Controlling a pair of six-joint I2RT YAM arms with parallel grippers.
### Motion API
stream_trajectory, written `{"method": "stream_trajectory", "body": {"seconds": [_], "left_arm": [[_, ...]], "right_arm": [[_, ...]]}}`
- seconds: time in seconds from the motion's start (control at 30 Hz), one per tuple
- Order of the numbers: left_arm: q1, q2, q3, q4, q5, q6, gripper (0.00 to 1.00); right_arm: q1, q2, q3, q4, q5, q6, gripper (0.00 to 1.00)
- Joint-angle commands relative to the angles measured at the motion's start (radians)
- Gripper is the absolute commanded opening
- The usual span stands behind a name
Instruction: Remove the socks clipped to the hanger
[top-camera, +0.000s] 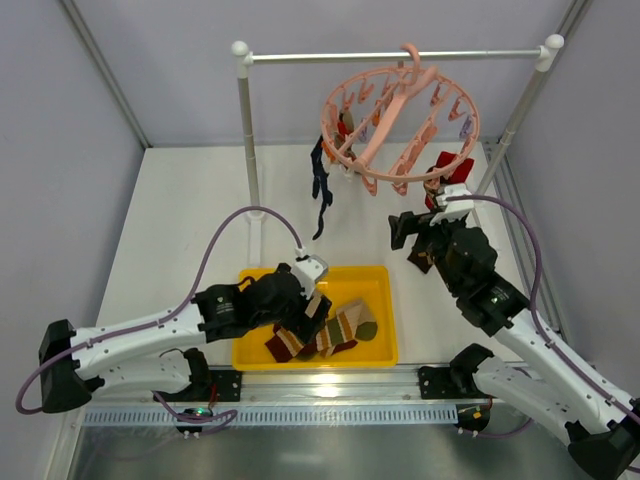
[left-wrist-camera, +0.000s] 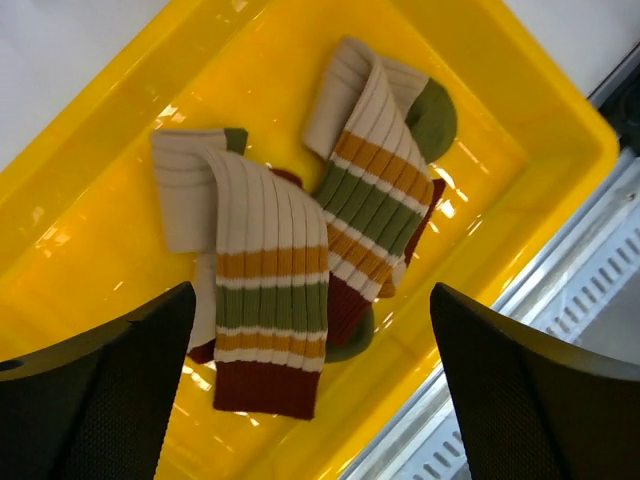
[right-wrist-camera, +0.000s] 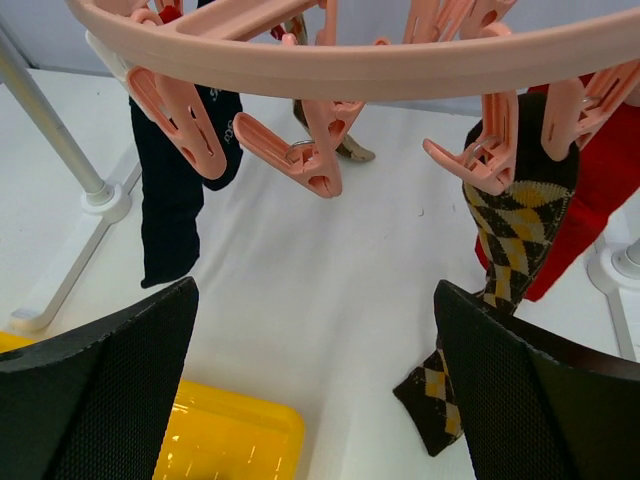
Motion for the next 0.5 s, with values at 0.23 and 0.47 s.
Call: {"method": "stream_trajectory", "body": {"seconds": [0.23,0.47], "left_arm": [[0.007,0.035,0.148,-0.212,-0.271,-0.073,1.00],[0.157,-0.009,0.152,0.001,-0.244,-0.030,1.00]], "right_arm": [[-0.019,-0.083,0.017,-0.055,0.176,0.021,1.00],[-0.174,-0.091,0.013,-0.075,0.138,0.082,1.00]]}}
